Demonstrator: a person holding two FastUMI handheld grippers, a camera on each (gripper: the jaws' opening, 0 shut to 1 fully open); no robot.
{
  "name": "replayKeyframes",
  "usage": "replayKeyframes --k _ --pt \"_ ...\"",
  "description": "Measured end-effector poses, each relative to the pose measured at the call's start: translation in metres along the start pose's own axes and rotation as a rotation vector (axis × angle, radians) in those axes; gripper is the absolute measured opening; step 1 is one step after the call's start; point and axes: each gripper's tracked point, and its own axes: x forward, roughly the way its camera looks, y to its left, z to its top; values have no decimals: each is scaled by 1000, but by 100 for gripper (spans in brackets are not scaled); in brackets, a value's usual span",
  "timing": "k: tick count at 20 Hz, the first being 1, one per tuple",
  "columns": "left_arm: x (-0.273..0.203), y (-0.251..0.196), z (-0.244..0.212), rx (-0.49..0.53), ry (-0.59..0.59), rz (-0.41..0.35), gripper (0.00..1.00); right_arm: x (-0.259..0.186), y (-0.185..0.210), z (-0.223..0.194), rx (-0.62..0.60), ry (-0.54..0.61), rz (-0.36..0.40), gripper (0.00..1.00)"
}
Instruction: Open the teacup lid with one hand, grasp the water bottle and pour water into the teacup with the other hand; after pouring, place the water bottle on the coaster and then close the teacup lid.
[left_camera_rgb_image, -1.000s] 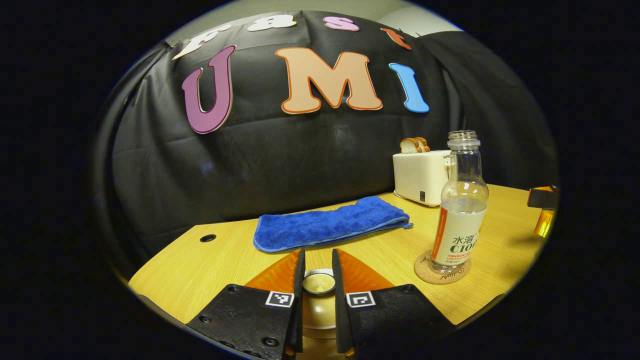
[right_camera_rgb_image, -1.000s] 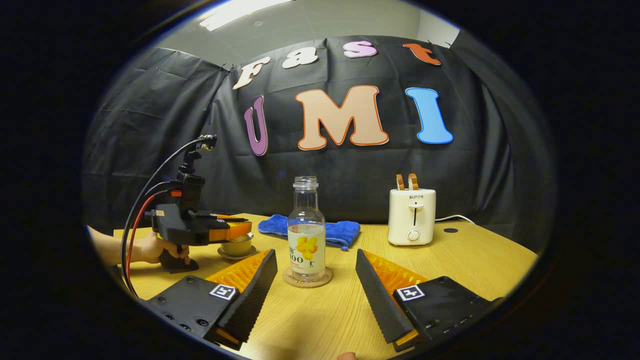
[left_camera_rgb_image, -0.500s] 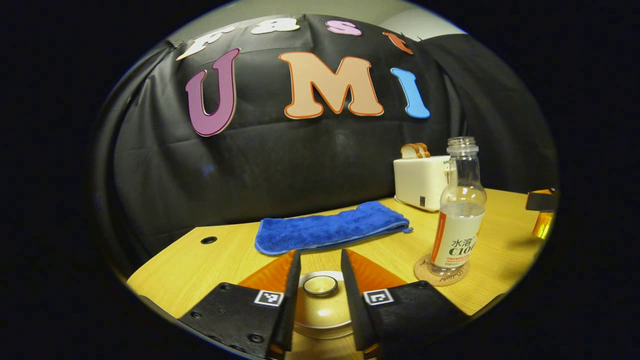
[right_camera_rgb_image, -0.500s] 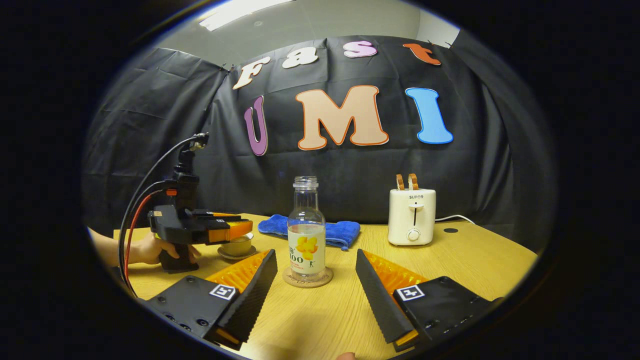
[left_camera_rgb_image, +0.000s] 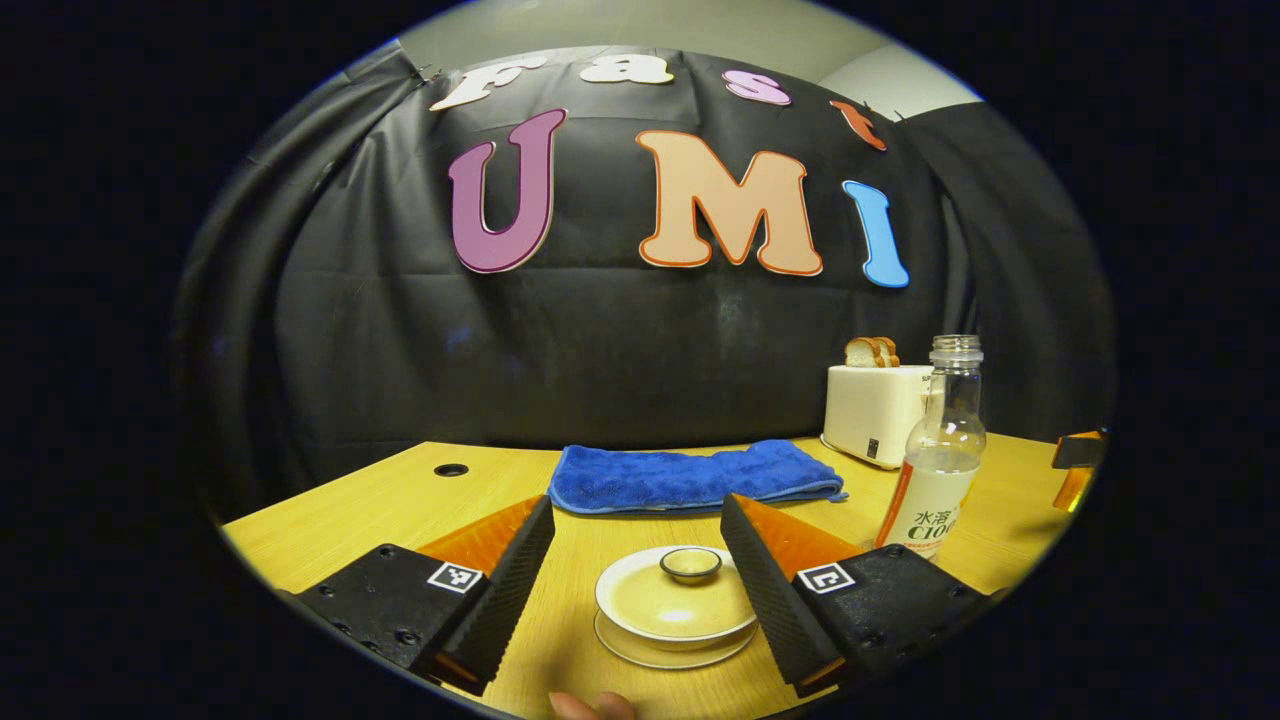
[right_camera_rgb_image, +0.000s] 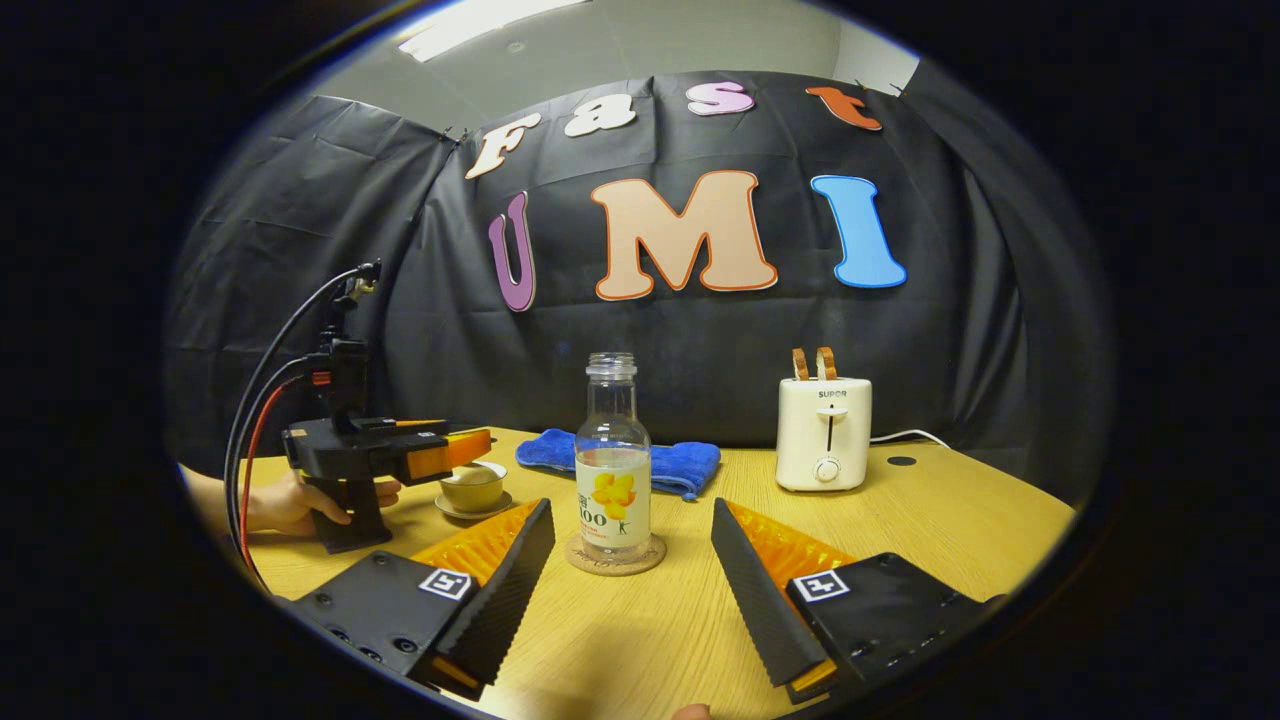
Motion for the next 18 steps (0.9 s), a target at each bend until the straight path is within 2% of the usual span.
replayKeyframes --k 2,4,6,8,10,12,18 --pt "-14 -4 0 1 0 0 98 -2 -8 1 -1 -2 -36 95" --pt "-32 -7 0 2 -2 6 98 -5 -17 1 -3 -5 -96 100" --pt "-53 -14 1 2 -4 -3 98 -10 -21 2 -3 -7 -143 95" --pt "-78 -18 2 6 -6 2 98 -16 -17 2 -4 -8 -165 99" --pt "-96 -22 3 7 -9 17 98 -22 -16 2 -4 -9 -189 95" --pt "-114 -27 1 8 -7 26 97 -30 -8 2 -4 -11 -207 99" --pt "-152 -43 3 8 -9 50 97 -48 24 2 -3 -9 -196 99"
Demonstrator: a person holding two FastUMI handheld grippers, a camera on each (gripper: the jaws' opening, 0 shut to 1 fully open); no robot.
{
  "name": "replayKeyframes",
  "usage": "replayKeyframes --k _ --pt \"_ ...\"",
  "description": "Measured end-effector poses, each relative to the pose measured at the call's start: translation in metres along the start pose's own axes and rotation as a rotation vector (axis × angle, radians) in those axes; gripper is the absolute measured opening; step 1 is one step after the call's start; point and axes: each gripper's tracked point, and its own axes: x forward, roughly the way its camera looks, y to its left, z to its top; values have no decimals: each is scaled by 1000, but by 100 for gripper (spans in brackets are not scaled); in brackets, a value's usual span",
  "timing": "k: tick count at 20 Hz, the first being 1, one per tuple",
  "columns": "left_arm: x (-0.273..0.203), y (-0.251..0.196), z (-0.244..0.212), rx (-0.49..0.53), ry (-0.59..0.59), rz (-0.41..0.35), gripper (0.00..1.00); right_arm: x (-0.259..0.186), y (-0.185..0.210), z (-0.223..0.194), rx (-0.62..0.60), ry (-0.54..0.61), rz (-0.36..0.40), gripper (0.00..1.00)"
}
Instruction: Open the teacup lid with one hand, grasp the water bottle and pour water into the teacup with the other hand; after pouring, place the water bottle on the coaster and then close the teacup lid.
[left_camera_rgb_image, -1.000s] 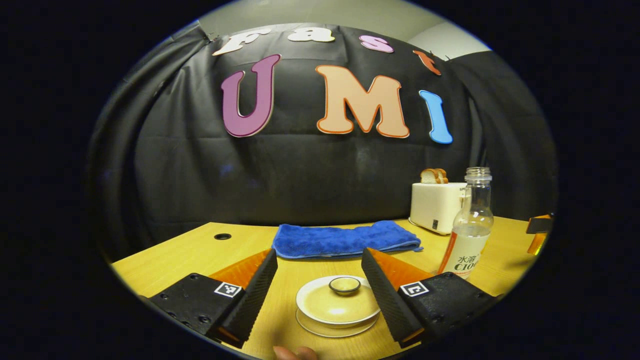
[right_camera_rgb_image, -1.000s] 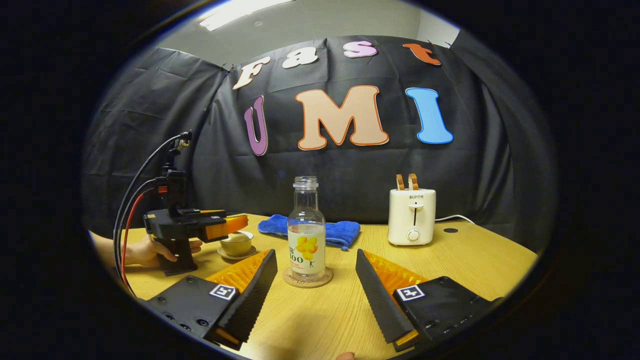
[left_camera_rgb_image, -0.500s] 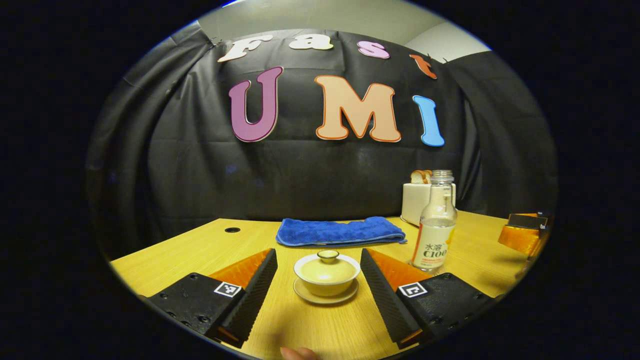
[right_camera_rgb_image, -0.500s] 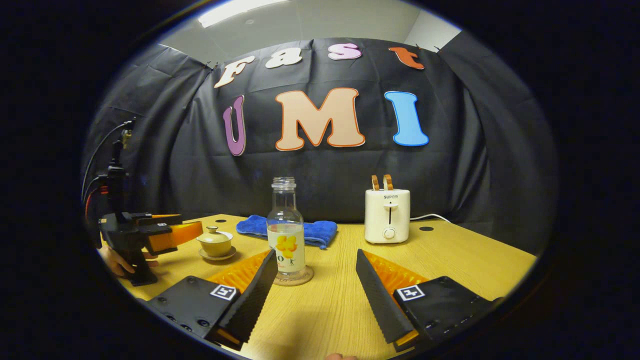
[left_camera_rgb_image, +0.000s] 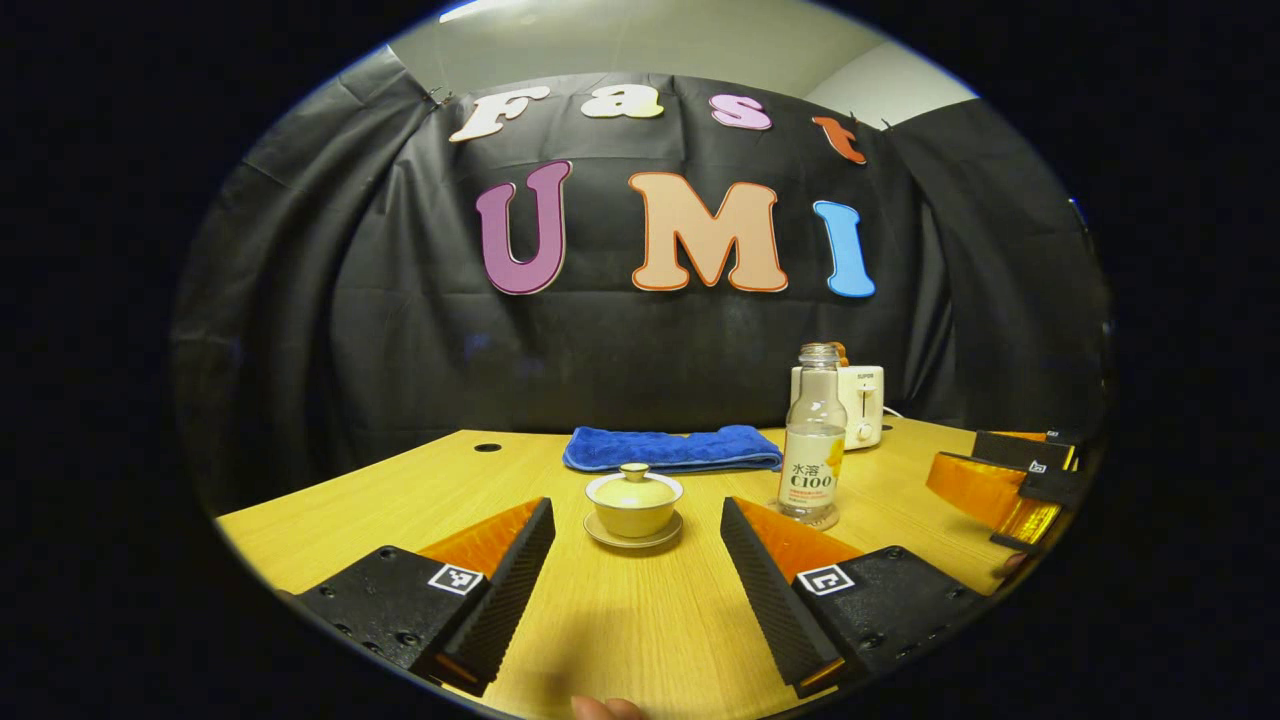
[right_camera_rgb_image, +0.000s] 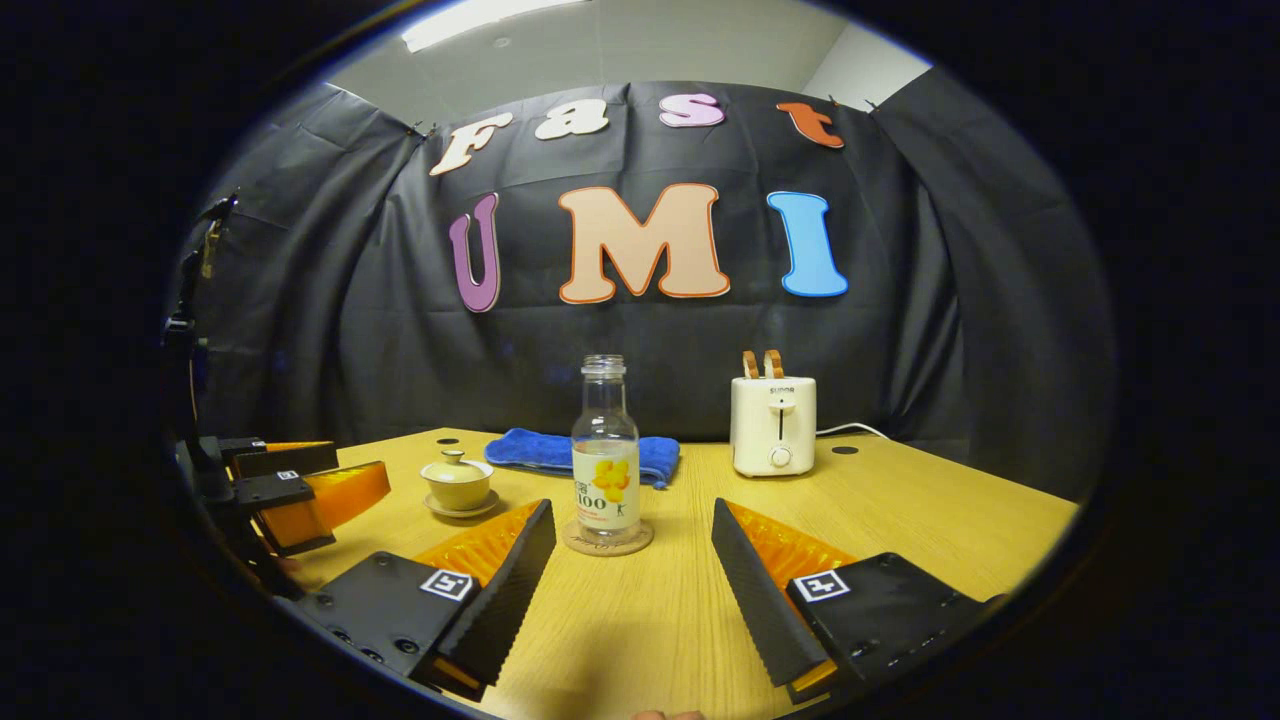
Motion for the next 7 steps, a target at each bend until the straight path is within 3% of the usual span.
replayKeyframes --k 1,7 --pt "-4 -3 0 0 1 -1 97 -5 3 0 1 -2 -3 95" --pt "-24 -8 0 2 4 16 98 -20 9 1 0 -2 -17 99"
